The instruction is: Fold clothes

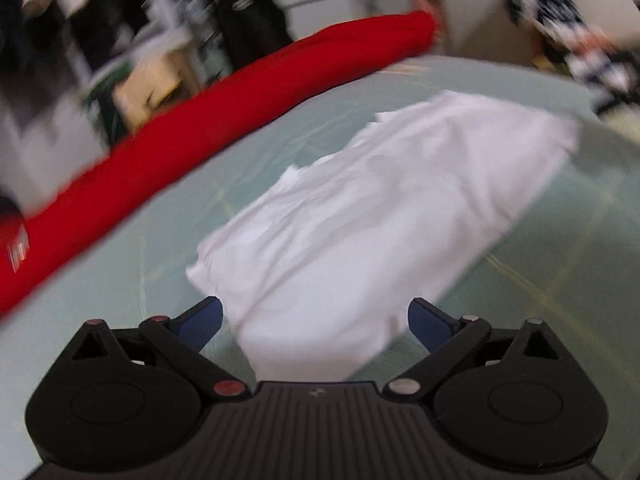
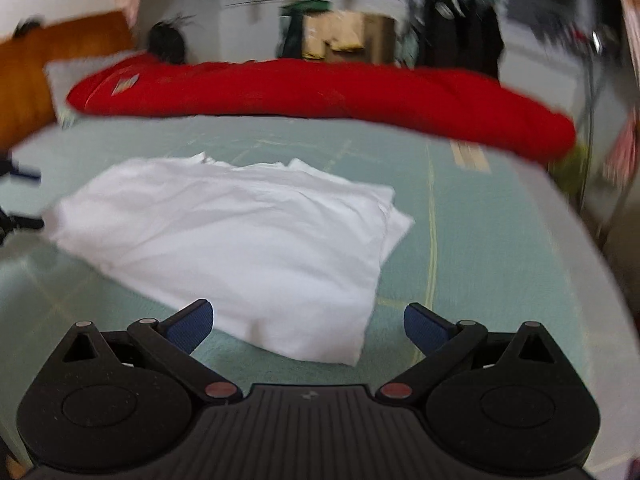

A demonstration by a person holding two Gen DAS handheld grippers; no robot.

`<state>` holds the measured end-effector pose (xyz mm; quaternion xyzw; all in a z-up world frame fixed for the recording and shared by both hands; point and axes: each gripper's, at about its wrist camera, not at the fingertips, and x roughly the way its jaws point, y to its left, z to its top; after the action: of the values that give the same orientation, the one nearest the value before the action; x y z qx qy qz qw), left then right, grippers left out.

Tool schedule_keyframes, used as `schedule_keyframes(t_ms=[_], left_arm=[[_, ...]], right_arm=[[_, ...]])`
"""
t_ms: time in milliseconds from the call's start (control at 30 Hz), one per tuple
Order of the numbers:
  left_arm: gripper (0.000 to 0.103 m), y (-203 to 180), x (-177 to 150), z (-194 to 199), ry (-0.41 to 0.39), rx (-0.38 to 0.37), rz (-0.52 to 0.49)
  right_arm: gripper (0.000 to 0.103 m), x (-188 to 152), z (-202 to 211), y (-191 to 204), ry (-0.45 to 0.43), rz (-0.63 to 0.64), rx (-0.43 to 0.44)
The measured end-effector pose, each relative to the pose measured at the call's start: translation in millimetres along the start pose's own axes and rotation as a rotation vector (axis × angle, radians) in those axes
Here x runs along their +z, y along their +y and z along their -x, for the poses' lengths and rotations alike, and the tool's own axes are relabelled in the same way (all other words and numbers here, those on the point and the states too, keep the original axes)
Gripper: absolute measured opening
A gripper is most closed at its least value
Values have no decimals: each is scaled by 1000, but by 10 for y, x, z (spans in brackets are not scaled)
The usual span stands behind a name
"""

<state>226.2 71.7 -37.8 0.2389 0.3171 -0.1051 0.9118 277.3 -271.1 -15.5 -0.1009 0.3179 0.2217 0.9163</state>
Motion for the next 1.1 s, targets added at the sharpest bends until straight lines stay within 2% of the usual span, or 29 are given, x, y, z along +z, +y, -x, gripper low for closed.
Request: schedule_keyframes(t_ms=[133,233,300,400,533,633,700,767,833,900,1033,1100], left_arm=[[96,-350,-21,49,1,73,-188],[82,-535,-71,-3,14,123,-307],[78,-600,-102,-50,26,128,-346],[77,-611,-125,-135,48,106,-337],[77,-417,-117,-156,68,18,-183],[77,-67,-144,-139,80,-94,78],[77,238,-215,-114,70,-190,301],[77,538,-314,-116,55,-239,485],[75,825,-410,-164,45,-237,619],[74,1085,-511,-267,50,-248,750],[74,1408,-753,-592,88,-384,1007],[74,1440,-843,-751,103,-467,1090]], right_arm=[[103,22,-20,298,15,86,-31],[103,27,-66,502,35,142,-48],[103,9,-98,635,47,198,-52],[100,-19,-165,780,75,255,-37],[100,-30,-238,783,111,228,16],[100,-29,-262,658,125,135,61],[100,-32,-248,443,120,-8,123],[103,-47,-229,171,102,-183,186],[103,-82,-215,-145,81,-362,245],[103,-132,-221,-412,67,-487,279],[103,-248,-257,-888,48,-695,322],[103,-338,-329,-1058,58,-784,325]])
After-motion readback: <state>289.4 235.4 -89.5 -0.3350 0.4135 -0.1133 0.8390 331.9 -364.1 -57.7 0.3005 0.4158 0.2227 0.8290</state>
